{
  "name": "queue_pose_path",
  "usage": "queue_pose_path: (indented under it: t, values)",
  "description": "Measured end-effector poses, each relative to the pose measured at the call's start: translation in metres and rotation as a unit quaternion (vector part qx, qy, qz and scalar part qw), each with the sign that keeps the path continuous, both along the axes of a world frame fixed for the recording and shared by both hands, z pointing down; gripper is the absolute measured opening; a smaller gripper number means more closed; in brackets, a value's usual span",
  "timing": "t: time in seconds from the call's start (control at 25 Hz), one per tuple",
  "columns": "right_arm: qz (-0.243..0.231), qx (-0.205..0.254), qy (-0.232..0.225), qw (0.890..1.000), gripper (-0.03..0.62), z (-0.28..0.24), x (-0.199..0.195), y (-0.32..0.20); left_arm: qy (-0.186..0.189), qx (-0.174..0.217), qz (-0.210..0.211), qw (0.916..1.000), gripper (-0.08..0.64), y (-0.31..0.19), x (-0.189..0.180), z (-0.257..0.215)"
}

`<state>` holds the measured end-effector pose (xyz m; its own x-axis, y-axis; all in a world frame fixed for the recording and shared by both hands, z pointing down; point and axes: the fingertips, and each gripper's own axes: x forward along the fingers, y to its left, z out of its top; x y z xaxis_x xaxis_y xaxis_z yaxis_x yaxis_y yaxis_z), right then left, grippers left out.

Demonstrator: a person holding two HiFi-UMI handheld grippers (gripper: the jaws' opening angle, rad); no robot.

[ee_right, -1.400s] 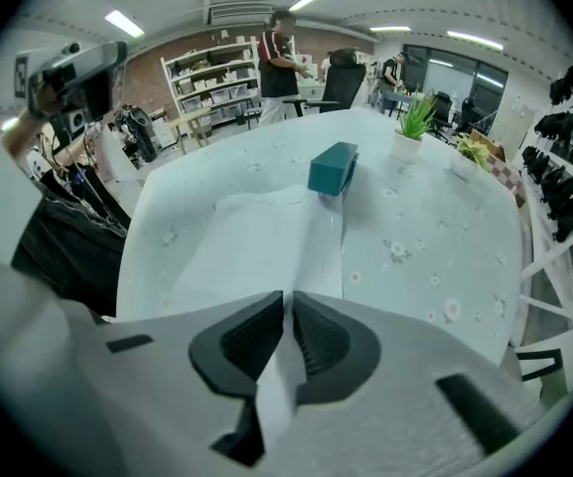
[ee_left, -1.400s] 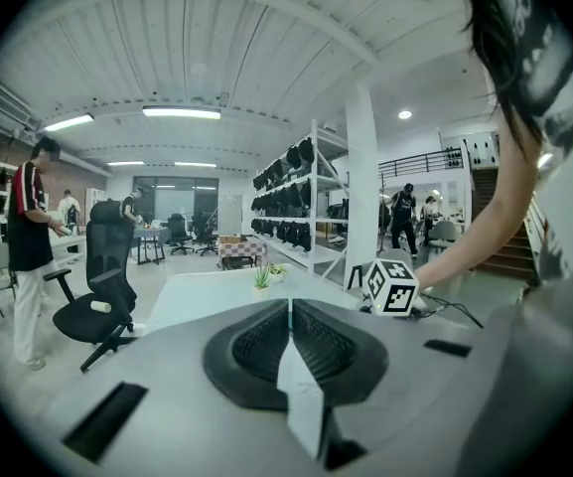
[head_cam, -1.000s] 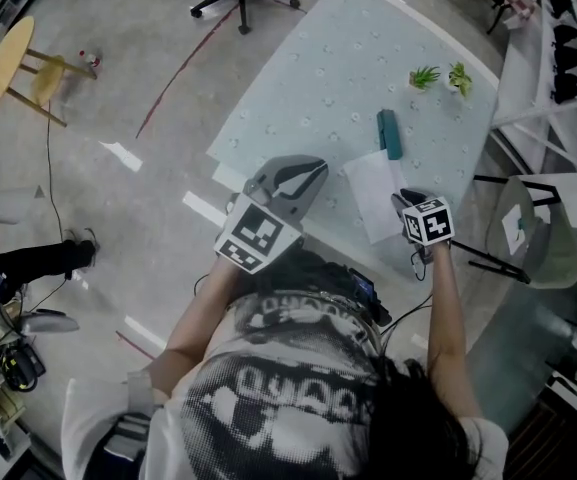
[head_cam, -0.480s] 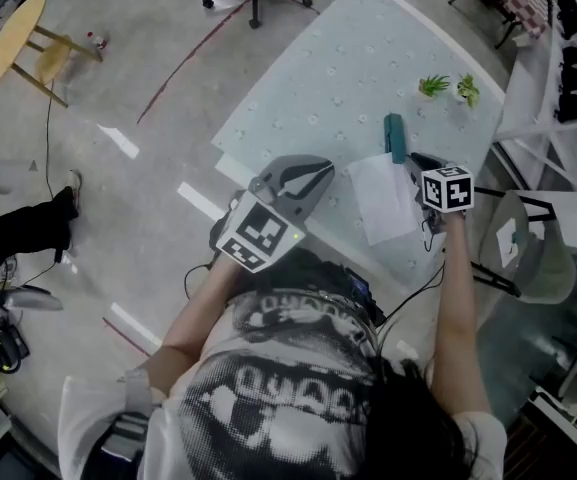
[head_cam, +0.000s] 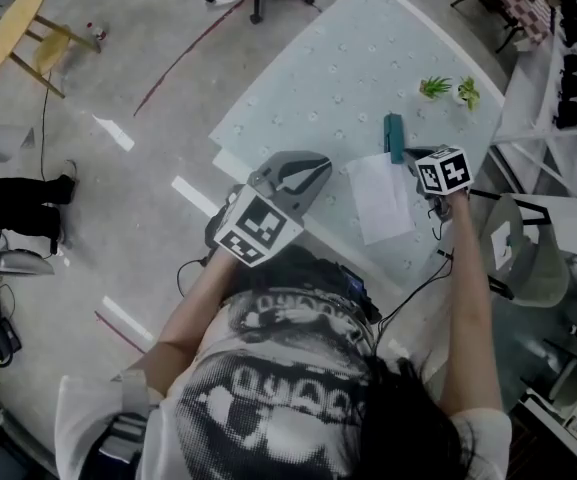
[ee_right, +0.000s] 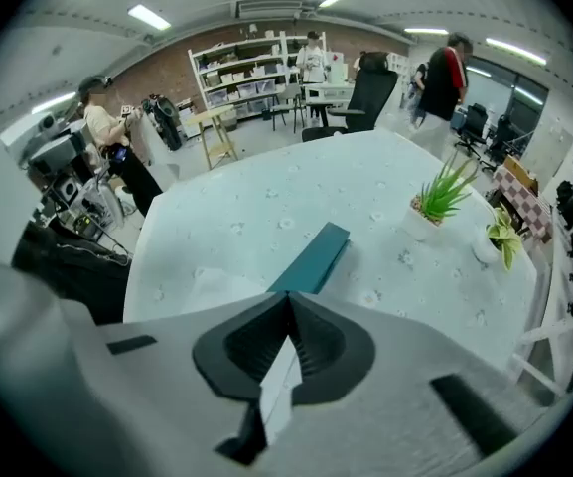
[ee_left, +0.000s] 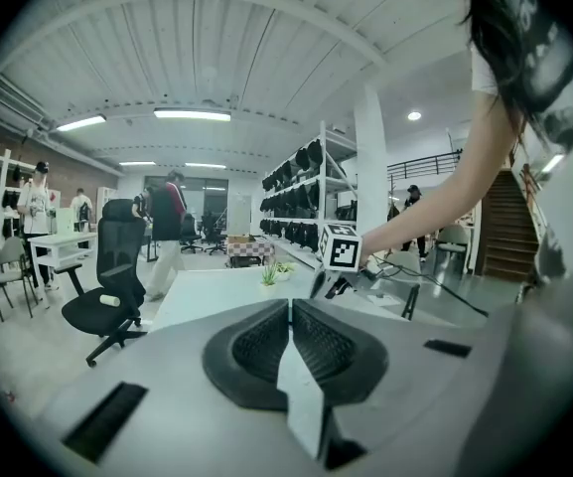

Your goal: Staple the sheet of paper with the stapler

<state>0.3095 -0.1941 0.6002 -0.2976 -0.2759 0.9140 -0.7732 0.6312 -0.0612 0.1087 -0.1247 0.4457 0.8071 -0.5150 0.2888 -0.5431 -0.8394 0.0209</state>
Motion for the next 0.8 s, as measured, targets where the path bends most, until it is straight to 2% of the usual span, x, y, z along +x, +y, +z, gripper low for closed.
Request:
queue_pose_path:
  t: [0.2, 0.52, 0.8]
  values:
    - [-0.064, -0.067, 0.036, 0.995, 0.003, 0.013, -0.002, 0.004, -0.008, -0.003, 0.012, 0.9999, 0.009, 0.001, 0.007, 0.002]
    - [-0.032, -0.109, 0.009, 0.993, 0.005, 0.013, -0.002, 0.005, -0.017, -0.013, 0.024, 0.9995, 0.009, -0.009, 0.017, 0.009]
    - [-0.054, -0.141, 0.036, 0.988, 0.005, 0.026, 0.000, -0.002, -0.002, -0.022, 0.048, 0.9986, 0.009, -0.026, 0.044, 0.030]
